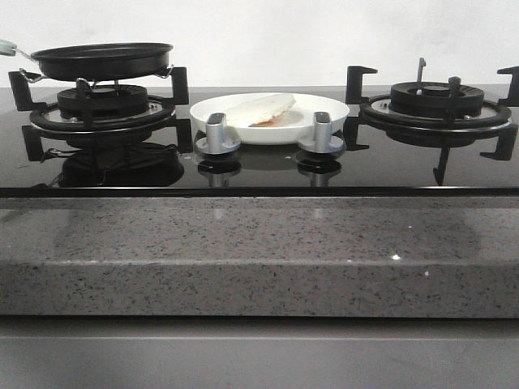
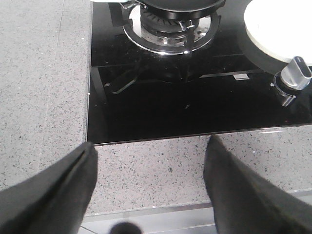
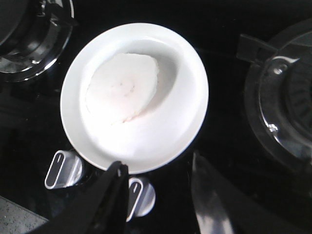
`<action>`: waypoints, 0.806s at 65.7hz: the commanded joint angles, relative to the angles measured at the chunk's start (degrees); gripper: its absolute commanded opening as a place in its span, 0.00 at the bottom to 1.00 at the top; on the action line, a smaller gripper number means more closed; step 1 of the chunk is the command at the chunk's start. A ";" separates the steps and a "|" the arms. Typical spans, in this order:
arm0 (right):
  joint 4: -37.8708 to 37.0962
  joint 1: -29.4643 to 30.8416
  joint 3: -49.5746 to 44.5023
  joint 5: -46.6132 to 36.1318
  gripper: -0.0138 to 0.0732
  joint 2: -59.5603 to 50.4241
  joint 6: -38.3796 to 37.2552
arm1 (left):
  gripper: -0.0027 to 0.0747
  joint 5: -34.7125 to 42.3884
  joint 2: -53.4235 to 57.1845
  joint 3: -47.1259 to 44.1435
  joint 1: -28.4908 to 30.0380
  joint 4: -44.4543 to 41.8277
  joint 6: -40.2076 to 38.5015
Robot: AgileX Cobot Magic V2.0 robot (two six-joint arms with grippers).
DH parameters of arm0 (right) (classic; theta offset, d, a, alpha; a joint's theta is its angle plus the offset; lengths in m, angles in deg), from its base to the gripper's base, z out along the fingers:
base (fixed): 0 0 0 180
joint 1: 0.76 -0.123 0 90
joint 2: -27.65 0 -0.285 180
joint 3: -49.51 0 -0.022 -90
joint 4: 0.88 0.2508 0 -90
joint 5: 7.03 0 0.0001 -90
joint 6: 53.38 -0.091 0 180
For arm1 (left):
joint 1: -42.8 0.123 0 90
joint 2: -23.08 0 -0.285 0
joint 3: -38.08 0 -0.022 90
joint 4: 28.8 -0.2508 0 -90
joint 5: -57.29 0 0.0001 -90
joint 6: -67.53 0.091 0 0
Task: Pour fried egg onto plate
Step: 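Open the right gripper and raise it away from the plate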
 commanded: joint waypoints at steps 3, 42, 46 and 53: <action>-0.02 0.09 -10.78 -8.85 0.55 -12.93 2.37 | 0.63 3.97 -0.10 1.30 -0.46 0.09 -0.43; -5.81 0.09 -49.56 -11.75 0.55 -59.68 3.22 | 0.62 3.97 -0.10 1.30 -0.46 0.09 -0.43; -5.81 0.09 -50.93 -11.29 0.55 -62.37 3.22 | 0.62 3.97 -0.10 1.30 -0.46 0.09 -0.43; -5.87 0.09 -52.09 -10.41 0.55 -64.51 3.22 | 0.60 3.97 -0.10 1.30 -0.46 0.09 -0.43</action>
